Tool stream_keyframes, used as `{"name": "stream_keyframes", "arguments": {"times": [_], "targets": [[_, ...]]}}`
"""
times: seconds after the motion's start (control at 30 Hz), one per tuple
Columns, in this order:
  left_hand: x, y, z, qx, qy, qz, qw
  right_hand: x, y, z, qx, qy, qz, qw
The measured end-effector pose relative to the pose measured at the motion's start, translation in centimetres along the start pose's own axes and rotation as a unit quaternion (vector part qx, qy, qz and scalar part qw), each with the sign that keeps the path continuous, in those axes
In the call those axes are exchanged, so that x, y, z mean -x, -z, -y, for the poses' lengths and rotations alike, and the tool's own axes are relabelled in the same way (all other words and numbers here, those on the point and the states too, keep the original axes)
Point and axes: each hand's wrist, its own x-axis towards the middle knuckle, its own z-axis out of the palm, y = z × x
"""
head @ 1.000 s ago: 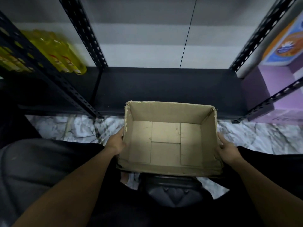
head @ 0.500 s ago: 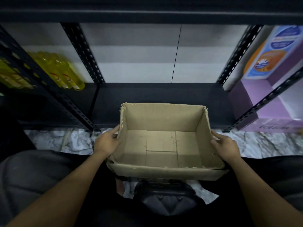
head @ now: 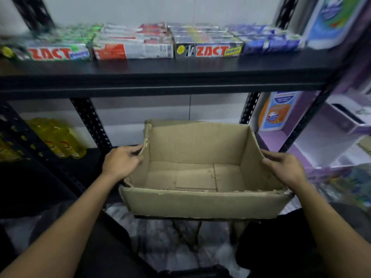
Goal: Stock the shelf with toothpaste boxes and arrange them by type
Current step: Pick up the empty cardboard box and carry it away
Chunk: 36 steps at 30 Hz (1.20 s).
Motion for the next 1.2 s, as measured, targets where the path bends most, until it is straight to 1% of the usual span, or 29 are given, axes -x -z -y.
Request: {"name": "stream_keyframes", "arguments": {"times": [0.1, 0.23, 0.4, 0.5, 0.6, 0.73, 0.9, 1.07, 1.2], "targets": [[-1.1, 0.3, -3.4, 0.017, -0.031, 0.012, 0.999, -0.7, 3.8, 0.0, -0.014, -0.005, -0.017, 1.0], [-2.6, -0.5, -7.6, 0.043, -0.061, 0.044, 0.996, -0.4, 8.9, -0.1, -0.004, -0.005, -0.044, 0.999], [-3.4, -2.9, -12.7, 0.056, -0.096, 0.084, 0.99, 1.5, 14.2, -0.9, 0.026, -0.022, -0.081, 0.996], [-3.5, -4.9, -15.5, 0.063, -0.119, 0.12, 0.984, 3.1, 17.2, -2.3, 0.063, -0.053, -0.106, 0.991], [-2.7, -6.9, -18.7, 0.057, -0.157, 0.156, 0.974, 5.4, 20.1, -4.3, 0.084, -0.094, -0.136, 0.983], [-1.4, -9.6, -22.9, 0.049, -0.206, 0.178, 0.961, 9.1, 23.3, -6.1, 0.106, -0.137, -0.188, 0.967], [1.3, -12.4, -28.0, 0.055, -0.275, 0.207, 0.937, 14.0, 26.5, -8.8, 0.116, -0.183, -0.275, 0.937], [3.9, -14.0, -33.6, 0.032, -0.329, 0.187, 0.925, 18.7, 30.7, -9.2, 0.113, -0.204, -0.351, 0.907], [6.3, -13.4, -37.6, 0.021, -0.367, 0.158, 0.916, 20.9, 34.2, -9.2, 0.126, -0.211, -0.379, 0.892]]}}
